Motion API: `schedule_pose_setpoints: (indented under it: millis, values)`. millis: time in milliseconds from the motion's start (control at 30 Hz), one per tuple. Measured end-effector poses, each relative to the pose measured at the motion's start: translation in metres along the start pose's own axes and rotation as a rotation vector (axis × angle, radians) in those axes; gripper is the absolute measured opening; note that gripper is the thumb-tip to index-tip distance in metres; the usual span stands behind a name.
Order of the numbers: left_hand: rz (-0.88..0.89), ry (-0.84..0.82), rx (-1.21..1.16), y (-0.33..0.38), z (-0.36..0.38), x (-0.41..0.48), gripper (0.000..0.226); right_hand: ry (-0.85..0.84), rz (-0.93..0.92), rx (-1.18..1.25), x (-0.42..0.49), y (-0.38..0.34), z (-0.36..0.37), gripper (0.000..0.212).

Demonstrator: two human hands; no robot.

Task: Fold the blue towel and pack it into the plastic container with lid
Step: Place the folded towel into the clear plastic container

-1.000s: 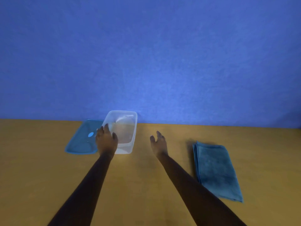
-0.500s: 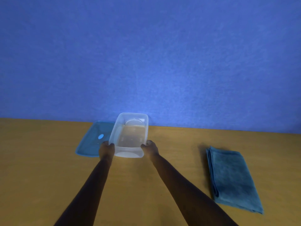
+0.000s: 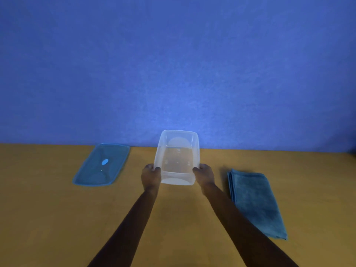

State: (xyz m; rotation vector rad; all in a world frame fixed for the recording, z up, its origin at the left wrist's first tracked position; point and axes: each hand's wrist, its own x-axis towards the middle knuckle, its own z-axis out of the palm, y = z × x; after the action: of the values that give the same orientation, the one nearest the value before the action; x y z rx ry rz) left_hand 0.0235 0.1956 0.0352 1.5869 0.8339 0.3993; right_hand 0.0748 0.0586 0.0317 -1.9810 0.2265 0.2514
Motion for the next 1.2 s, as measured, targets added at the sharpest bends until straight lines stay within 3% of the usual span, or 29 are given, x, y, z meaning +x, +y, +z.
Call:
schedule_pose_setpoints:
  millis: [333, 433, 733, 967, 1033, 1100, 1200]
  values:
    - [-0.029, -0.027, 0.014, -0.011, 0.043, -0.050, 0.024, 0.049, 0.047, -0.002, -0.006, 0.031, -0.053, 0.029]
    - [-0.036, -0.026, 0.022, -0.012, 0.045, -0.058, 0.026, 0.051, 0.055, -0.006, -0.008, 0.036, -0.059, 0.022]
    - [-0.072, -0.027, 0.020, -0.024, 0.047, -0.072, 0.033, 0.012, 0.091, -0.010, -0.013, 0.053, -0.064, 0.032]
    - [-0.047, 0.035, 0.120, -0.028, 0.052, -0.082, 0.042, -0.025, 0.090, -0.004, -0.014, 0.060, -0.070, 0.027]
    - [0.033, 0.101, 0.214, -0.025, 0.058, -0.087, 0.050, 0.003, 0.055, -0.017, -0.010, 0.062, -0.077, 0.013]
    - [0.185, 0.140, 0.313, -0.018, 0.066, -0.094, 0.053, 0.033, 0.016, -0.058, -0.010, 0.062, -0.089, 0.014]
    - [0.426, 0.106, 0.413, -0.007, 0.082, -0.104, 0.053, 0.115, -0.069, -0.190, -0.013, 0.065, -0.114, 0.036]
